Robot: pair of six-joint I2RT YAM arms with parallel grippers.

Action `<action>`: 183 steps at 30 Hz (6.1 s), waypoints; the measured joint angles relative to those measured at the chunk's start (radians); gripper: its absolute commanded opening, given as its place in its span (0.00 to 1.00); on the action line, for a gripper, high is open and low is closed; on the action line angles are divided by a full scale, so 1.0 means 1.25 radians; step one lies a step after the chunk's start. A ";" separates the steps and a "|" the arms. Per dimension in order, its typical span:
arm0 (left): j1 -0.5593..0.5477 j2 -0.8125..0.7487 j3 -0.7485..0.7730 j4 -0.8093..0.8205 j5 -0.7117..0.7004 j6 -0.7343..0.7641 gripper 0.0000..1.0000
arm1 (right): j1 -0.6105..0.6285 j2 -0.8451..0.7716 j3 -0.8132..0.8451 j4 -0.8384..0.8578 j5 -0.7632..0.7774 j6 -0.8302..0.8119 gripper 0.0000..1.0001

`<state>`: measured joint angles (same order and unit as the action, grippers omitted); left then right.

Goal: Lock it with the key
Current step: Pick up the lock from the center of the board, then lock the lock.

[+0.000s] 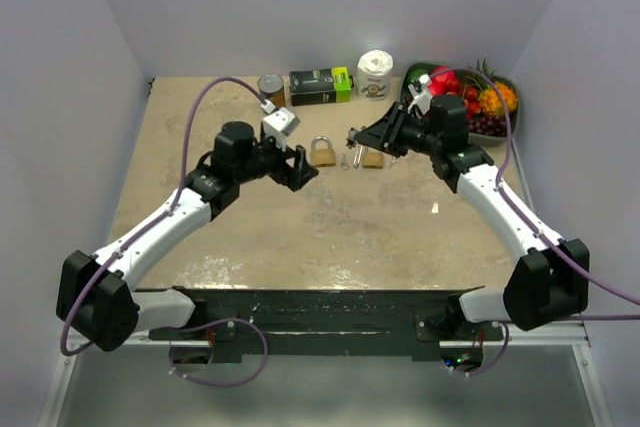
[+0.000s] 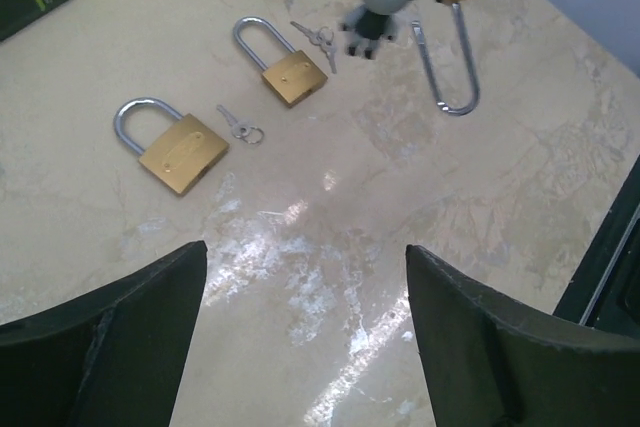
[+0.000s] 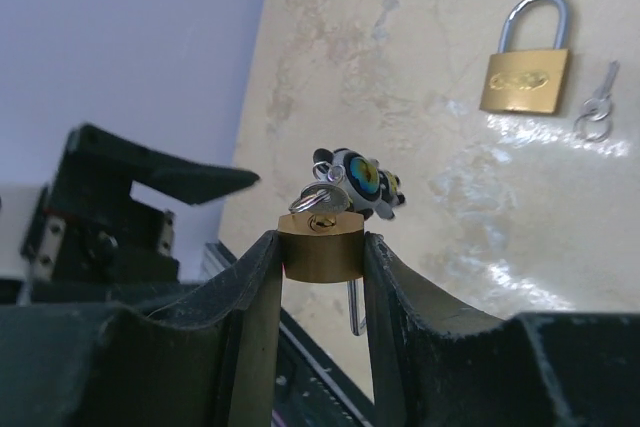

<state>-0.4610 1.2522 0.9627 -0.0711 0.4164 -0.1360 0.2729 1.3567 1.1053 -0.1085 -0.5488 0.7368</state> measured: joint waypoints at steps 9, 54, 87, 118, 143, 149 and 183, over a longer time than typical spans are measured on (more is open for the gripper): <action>-0.180 0.061 0.002 0.002 -0.242 0.039 0.81 | 0.079 0.059 0.031 -0.010 0.103 0.177 0.00; -0.203 0.122 0.111 -0.005 -0.258 0.077 0.00 | -0.008 0.132 0.096 -0.020 0.042 0.135 0.99; -0.125 0.141 0.323 -0.567 0.344 0.510 0.00 | 0.114 -0.114 0.038 -0.341 -0.387 -0.969 0.61; -0.078 0.154 0.315 -0.519 0.353 0.449 0.53 | 0.172 -0.064 0.038 -0.288 -0.365 -0.896 0.00; 0.056 -0.080 -0.055 -0.011 0.456 0.183 0.66 | 0.162 -0.064 0.017 -0.001 -0.377 -0.567 0.00; 0.014 -0.067 -0.055 0.088 0.450 0.141 0.41 | 0.162 -0.064 0.013 0.028 -0.389 -0.525 0.00; -0.049 0.009 0.072 -0.221 0.439 0.354 0.00 | 0.187 0.010 0.194 -0.460 -0.329 -1.044 0.77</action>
<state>-0.5220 1.2629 1.0523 -0.3477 0.9657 0.3061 0.5072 1.3697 1.3479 -0.6830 -0.9604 -0.5686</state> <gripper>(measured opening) 0.047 0.831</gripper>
